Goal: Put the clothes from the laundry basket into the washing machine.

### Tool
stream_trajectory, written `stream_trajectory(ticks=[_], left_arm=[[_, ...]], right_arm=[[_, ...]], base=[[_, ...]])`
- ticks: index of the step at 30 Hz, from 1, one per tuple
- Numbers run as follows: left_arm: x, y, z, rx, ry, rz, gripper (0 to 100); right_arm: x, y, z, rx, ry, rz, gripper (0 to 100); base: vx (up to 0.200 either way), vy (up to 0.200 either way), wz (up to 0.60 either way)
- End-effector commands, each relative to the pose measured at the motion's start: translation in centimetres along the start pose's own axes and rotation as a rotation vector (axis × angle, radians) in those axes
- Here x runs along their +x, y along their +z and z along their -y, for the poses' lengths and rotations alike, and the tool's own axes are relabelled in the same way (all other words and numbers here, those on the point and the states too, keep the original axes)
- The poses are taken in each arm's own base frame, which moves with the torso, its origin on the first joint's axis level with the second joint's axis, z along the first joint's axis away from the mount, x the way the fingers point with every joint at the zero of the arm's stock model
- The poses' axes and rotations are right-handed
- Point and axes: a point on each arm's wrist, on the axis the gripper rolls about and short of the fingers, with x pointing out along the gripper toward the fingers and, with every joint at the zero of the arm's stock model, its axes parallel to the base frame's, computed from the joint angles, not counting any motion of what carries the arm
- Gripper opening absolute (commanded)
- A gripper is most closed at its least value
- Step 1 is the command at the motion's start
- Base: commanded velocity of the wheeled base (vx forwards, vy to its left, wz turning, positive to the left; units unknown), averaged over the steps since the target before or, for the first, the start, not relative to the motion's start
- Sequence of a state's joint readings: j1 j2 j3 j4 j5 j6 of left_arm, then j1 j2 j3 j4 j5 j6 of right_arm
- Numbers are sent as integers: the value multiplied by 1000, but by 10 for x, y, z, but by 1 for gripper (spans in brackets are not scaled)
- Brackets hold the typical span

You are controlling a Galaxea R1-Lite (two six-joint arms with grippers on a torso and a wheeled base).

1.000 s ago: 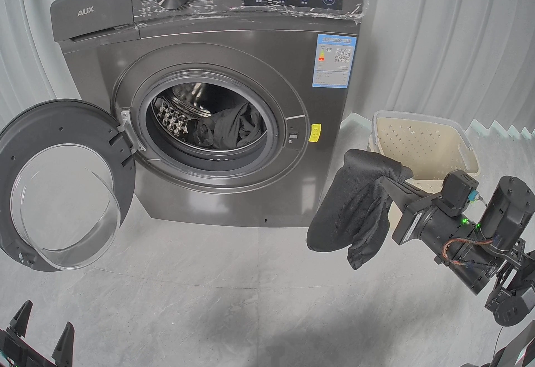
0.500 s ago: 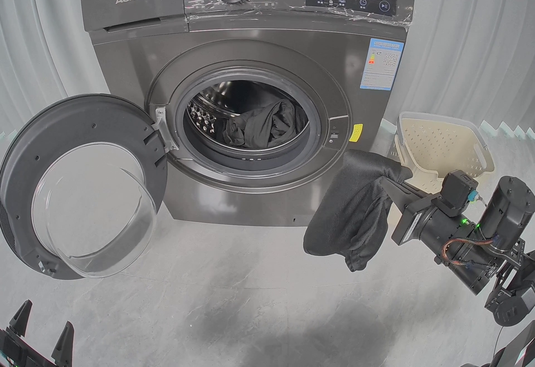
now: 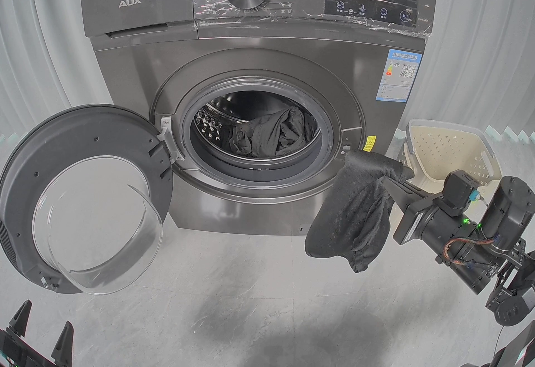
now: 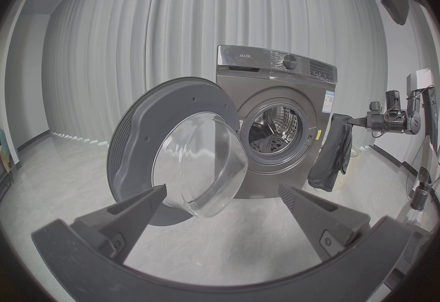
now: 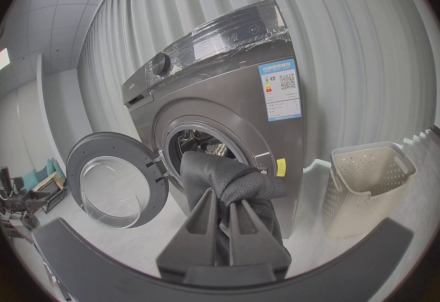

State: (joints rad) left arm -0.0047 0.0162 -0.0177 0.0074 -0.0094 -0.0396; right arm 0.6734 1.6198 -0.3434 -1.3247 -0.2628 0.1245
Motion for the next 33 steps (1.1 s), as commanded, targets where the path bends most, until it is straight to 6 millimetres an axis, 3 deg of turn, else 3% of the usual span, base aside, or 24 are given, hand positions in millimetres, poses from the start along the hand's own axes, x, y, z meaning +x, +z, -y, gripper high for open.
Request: stream_trajectory(ticks=[1, 8, 20, 33], left_arm=[[0, -4, 0, 0, 0, 0, 100], [0, -4, 0, 0, 0, 1, 100], [0, -4, 0, 1, 0, 1, 100], [0, -5, 0, 35, -9, 1, 100]], right_arm=[[0, -1, 0, 1, 0, -2, 0], [0, -1, 0, -1, 0, -2, 0], [-2, -3, 0, -2, 5, -15, 0], [0, -8, -6, -7, 32, -35, 0]], base=[[0, 0, 0], [0, 0, 0], [0, 200, 0], [0, 0, 0]])
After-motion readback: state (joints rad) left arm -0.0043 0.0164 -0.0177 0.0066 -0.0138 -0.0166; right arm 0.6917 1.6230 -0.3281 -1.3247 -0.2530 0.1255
